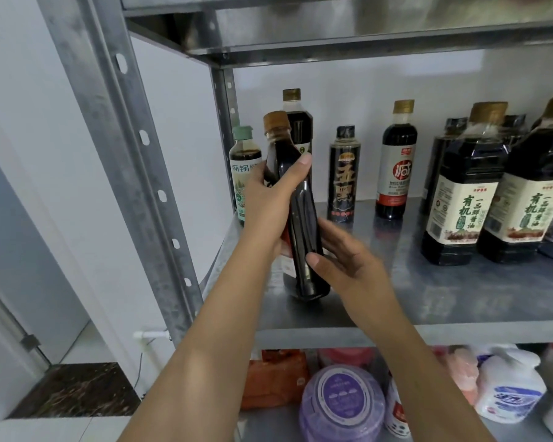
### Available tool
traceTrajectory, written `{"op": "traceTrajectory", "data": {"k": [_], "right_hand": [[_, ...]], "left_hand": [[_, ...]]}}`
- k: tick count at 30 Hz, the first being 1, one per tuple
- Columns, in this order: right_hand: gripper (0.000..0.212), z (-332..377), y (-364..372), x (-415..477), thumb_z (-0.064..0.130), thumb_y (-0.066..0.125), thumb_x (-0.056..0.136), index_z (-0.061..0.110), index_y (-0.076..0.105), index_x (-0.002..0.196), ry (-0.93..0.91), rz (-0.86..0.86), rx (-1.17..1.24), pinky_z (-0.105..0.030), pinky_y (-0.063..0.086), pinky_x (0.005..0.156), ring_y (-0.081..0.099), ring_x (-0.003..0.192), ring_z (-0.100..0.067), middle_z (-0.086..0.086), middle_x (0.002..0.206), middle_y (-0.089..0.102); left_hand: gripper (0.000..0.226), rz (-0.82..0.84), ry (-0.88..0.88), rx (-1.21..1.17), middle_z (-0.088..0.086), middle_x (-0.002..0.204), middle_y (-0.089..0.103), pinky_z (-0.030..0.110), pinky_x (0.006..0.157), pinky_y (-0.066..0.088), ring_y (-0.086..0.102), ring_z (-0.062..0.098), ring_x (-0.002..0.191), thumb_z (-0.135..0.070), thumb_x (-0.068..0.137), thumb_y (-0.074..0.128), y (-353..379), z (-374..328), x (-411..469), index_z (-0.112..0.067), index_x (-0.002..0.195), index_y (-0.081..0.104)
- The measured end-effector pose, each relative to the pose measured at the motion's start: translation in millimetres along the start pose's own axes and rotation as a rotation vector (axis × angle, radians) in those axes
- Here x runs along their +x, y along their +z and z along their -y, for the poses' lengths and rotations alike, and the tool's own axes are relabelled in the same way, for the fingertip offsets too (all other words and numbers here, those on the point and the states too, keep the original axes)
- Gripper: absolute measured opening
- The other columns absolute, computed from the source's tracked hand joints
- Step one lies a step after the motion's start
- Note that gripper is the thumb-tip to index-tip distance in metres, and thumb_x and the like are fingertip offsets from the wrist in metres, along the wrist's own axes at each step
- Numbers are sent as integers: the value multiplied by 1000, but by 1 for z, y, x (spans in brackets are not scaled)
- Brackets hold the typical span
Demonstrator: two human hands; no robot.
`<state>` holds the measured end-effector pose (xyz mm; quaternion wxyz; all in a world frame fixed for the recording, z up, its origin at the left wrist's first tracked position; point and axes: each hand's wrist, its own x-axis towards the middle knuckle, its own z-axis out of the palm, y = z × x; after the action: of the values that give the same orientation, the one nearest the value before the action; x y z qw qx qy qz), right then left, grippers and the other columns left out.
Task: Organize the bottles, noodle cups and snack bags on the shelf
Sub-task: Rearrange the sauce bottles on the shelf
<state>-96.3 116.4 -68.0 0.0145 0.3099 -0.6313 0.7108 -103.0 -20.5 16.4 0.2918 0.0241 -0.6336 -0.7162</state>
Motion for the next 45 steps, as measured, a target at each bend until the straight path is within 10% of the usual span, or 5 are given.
{"op": "traceTrajectory", "data": {"k": [7,13,19,24,45], "right_hand": [[43,3,-5,4,8,62,94,33,57,129,71,-4,49,-13,49,92,61,116,4,21,119,70],[56,1,-7,3,31,69,79,40,52,132,53,9,7,-21,49,99,59,119,2,21,124,66],[67,0,-6,2,37,74,73,42,49,135,18,-52,-86,-32,50,101,57,118,-4,15,124,63],[66,1,-4,4,40,72,71,44,45,132,71,-39,-83,-27,50,101,58,115,3,18,121,64],[51,-5,-11,6,5,64,93,25,52,139,134,-56,35,-25,56,91,66,114,-8,11,117,73]], "left_hand": [[69,207,-160,-274,16,113,69,41,90,56,70,28,102,-37,83,69,2,11,6,4,136,53],[46,269,-96,-279,18,112,61,44,93,47,63,28,98,-36,87,65,-2,8,15,-6,121,59],[48,178,-31,108,9,101,77,46,90,59,75,27,89,-42,84,77,-2,-10,18,-11,119,65],[34,68,-60,-61,16,93,75,38,74,60,72,27,72,-26,89,75,-3,-10,18,-5,115,65],[25,108,34,133,23,98,73,61,87,55,72,42,86,-41,92,64,15,8,22,-18,102,64]]}}
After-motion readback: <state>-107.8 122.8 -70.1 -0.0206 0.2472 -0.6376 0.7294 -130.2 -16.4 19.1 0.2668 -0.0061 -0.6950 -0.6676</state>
